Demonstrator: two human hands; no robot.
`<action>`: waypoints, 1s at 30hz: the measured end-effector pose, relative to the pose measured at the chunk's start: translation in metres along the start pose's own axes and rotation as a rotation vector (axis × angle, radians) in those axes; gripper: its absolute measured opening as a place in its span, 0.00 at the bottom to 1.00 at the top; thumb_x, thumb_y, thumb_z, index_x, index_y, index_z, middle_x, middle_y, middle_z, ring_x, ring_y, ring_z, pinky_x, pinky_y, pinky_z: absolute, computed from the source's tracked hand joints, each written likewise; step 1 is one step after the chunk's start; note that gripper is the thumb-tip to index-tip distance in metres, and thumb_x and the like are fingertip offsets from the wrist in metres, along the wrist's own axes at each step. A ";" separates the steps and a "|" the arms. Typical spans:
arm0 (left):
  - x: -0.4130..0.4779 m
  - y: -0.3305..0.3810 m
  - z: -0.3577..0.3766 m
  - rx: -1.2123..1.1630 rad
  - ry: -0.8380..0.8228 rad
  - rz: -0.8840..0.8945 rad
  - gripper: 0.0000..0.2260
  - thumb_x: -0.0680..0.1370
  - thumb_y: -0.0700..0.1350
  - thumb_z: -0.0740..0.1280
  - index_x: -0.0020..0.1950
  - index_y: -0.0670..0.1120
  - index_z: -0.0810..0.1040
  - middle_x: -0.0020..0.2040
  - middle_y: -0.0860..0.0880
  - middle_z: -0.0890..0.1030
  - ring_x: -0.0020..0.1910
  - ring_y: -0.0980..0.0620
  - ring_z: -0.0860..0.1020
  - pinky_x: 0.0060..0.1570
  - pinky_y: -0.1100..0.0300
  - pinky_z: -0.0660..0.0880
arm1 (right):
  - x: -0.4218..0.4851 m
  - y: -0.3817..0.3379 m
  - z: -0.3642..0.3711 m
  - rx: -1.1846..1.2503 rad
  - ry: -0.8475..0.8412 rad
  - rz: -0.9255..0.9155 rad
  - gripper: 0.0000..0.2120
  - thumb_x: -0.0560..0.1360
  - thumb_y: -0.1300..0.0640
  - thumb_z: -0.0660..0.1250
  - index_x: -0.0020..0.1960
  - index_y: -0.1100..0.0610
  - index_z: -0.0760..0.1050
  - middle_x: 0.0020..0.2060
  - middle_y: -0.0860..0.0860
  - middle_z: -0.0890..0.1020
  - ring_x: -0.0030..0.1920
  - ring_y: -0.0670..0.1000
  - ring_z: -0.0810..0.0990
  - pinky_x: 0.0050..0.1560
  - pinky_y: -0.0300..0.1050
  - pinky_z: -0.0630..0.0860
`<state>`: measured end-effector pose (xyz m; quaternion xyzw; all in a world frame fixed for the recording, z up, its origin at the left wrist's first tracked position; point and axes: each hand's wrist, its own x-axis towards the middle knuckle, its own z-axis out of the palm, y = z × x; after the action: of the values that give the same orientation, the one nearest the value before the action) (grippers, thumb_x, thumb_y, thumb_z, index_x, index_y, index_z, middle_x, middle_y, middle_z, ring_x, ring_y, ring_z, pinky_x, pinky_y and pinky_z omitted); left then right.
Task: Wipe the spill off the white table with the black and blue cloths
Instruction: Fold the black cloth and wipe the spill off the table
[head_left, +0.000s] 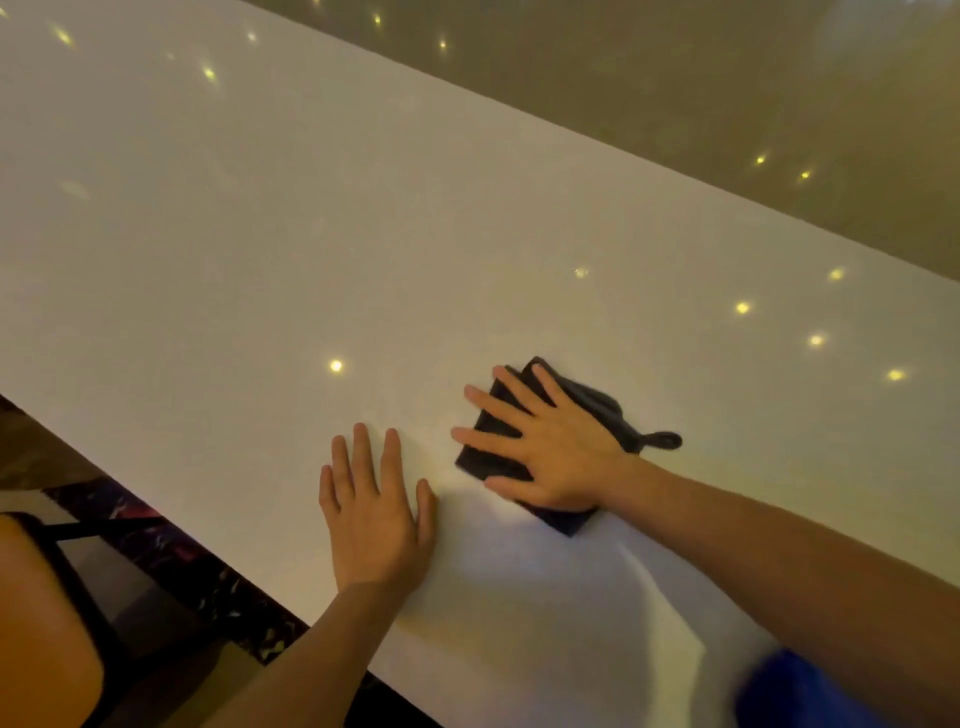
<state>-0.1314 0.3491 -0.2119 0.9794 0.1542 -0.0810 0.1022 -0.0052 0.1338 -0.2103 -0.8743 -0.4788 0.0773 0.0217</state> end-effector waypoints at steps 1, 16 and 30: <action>0.000 0.000 0.001 0.000 0.007 0.002 0.32 0.80 0.63 0.40 0.81 0.50 0.49 0.82 0.43 0.47 0.80 0.43 0.41 0.78 0.43 0.43 | 0.006 0.021 -0.003 -0.022 0.017 0.162 0.31 0.81 0.33 0.48 0.82 0.38 0.52 0.84 0.53 0.53 0.82 0.65 0.47 0.78 0.70 0.42; 0.003 -0.007 0.010 0.025 0.025 -0.004 0.31 0.79 0.63 0.42 0.80 0.51 0.51 0.82 0.43 0.51 0.80 0.42 0.44 0.78 0.42 0.47 | 0.031 0.055 -0.014 0.092 0.072 0.705 0.30 0.81 0.33 0.45 0.82 0.39 0.50 0.84 0.53 0.51 0.82 0.64 0.45 0.79 0.70 0.43; 0.006 -0.005 0.014 0.054 0.045 -0.033 0.34 0.78 0.65 0.40 0.80 0.51 0.55 0.82 0.43 0.53 0.80 0.40 0.48 0.77 0.43 0.48 | 0.010 0.064 -0.009 0.062 0.060 0.388 0.31 0.80 0.31 0.51 0.81 0.37 0.55 0.83 0.50 0.56 0.83 0.58 0.48 0.80 0.64 0.44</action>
<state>-0.1292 0.3518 -0.2273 0.9807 0.1702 -0.0649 0.0710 0.0547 0.1078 -0.2097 -0.9510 -0.2977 0.0686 0.0476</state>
